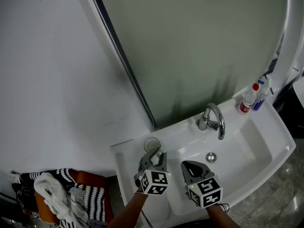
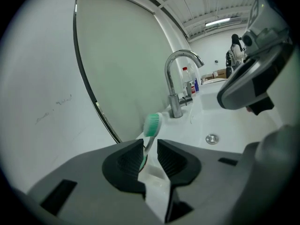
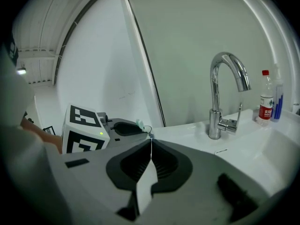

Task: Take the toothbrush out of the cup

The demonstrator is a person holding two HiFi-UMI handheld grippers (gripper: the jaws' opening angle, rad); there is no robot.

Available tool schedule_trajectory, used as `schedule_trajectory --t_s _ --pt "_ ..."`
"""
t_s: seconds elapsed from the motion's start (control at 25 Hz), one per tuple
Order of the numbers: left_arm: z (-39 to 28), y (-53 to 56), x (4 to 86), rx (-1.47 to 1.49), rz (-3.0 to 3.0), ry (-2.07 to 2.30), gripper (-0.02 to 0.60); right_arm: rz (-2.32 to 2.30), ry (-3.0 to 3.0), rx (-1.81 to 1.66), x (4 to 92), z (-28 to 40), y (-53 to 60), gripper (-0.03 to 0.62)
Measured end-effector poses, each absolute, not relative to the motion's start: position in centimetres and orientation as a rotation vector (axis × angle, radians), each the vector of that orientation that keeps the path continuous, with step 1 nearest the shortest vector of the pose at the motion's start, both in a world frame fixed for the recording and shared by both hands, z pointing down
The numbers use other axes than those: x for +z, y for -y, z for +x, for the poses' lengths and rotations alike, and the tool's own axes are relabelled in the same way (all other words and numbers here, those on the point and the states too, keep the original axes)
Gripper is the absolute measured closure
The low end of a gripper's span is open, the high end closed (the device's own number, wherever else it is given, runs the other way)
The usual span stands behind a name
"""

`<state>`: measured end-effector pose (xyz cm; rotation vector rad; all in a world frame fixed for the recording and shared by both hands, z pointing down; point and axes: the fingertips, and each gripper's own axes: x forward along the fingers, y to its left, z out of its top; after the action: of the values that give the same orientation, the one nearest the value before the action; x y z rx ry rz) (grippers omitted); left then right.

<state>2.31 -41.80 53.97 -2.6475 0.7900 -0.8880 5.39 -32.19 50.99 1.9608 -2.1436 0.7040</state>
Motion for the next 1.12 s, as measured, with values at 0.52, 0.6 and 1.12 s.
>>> schedule_trajectory --t_s 0.52,0.6,1.12 --pt "1.4 43.4 52.7 -0.829 -2.571 -0.888 0.552 1.952 2.146 0.692 50.8 5.2 32.0 0.582" --pt "1.2 43.7 52.6 -0.831 -2.571 -0.898 0.552 1.953 2.150 0.684 50.6 5.2 32.1 0.582" --pt "1.3 43.1 49.1 -0.718 -2.619 -0.962 0.552 1.923 2.185 0.665 49.8 5.0 31.5 0.582"
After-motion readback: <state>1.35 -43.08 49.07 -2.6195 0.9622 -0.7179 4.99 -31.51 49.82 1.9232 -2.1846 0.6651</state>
